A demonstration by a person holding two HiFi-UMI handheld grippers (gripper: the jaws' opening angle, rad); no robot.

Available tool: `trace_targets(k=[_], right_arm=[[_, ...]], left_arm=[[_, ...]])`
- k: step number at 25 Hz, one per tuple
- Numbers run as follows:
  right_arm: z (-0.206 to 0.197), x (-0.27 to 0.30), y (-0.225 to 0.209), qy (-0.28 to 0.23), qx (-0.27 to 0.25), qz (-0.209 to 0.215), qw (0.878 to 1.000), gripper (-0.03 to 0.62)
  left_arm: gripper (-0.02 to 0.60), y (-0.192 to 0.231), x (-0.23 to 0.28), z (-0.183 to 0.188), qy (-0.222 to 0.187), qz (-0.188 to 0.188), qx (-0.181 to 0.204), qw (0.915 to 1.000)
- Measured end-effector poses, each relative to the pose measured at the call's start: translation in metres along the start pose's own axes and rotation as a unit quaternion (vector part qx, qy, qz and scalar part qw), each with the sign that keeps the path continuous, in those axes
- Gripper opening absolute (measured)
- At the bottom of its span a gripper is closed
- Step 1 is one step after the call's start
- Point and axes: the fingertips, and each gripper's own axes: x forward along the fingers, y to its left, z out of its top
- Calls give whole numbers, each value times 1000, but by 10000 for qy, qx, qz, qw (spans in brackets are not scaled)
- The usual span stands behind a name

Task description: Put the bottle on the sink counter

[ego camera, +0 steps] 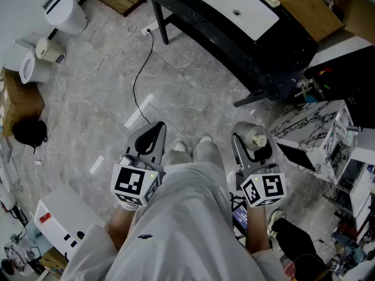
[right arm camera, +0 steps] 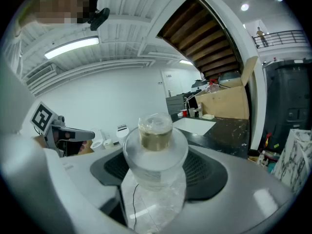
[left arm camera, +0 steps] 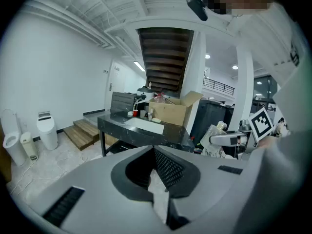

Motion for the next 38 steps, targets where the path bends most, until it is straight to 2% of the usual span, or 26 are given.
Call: trace_targets(k=[5, 8, 12, 16, 19, 25, 32, 38], right_arm=[[8, -12, 31, -59, -189, 177, 9996, 344], [17, -21, 36, -145, -460, 200, 9986, 344], [26, -32, 35, -371, -363, 418, 9978, 342], [38, -40, 31, -535, -619, 639, 9946, 342], [38, -45, 23, -642, -479, 960, 9922, 342], [41, -49, -5, -710, -428, 942, 9921, 342], [43, -42, -29, -549, -639, 1083, 9905, 342], [48, -16, -31, -454, -564, 1307, 9888, 342]], left_arm=[[6, -16, -19, 10, -192, 59, -122, 9997], [6, -24, -22, 16, -298, 114, -23, 9995], [6, -35, -24, 21, -340, 184, 69, 9992], [6, -48, -23, 25, -350, 289, 105, 9989], [7, -59, -19, 24, -301, 365, 148, 9988], [6, -77, -15, 29, -390, 612, 197, 9972], [6, -90, -1, 27, -411, 835, 137, 9956], [6, -78, 12, 31, -368, 940, 12, 9949]])
